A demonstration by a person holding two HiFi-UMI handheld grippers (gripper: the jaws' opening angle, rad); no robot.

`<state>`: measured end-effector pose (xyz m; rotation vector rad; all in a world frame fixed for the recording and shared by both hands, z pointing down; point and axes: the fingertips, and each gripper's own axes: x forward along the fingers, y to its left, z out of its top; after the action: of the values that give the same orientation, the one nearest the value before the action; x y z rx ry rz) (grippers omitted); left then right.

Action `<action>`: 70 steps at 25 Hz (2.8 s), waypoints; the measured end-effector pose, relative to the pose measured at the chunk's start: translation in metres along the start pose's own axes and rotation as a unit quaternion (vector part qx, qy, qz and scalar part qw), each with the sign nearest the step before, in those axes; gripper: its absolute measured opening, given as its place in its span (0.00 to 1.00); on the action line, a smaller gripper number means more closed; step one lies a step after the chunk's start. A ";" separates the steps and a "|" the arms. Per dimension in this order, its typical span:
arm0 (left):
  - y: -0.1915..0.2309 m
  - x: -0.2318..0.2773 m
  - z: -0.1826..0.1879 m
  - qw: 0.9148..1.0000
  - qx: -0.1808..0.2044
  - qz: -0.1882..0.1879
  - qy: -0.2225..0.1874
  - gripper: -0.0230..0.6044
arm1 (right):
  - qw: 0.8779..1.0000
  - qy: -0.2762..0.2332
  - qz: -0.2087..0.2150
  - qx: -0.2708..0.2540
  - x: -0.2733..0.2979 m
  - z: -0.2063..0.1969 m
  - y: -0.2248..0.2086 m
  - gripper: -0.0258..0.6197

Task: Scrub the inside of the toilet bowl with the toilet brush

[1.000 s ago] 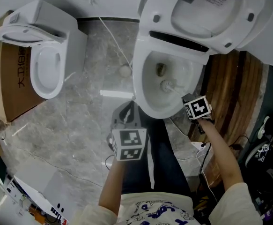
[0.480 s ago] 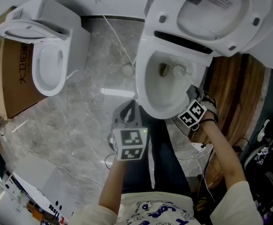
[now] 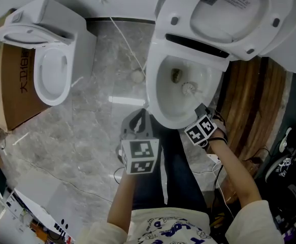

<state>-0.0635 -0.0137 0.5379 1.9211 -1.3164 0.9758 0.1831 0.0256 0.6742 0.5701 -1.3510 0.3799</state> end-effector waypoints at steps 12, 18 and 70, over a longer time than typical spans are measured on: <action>0.002 -0.001 -0.001 1.000 -0.003 -0.004 -0.005 0.04 | 0.932 -0.011 0.168 0.320 -0.008 0.037 0.059 0.31; -0.007 -0.001 -0.010 1.000 -0.006 -0.011 0.001 0.04 | 0.867 -0.029 0.208 0.452 -0.013 0.063 0.059 0.31; 0.021 -0.259 0.216 0.956 -0.020 0.075 -0.282 0.04 | 0.788 -0.467 -0.028 0.401 -0.457 0.080 -0.097 0.31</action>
<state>-0.0942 -0.0655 0.2057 2.1819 -1.8007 0.4659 0.0875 -0.0696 0.2202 1.6673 -2.0979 0.6767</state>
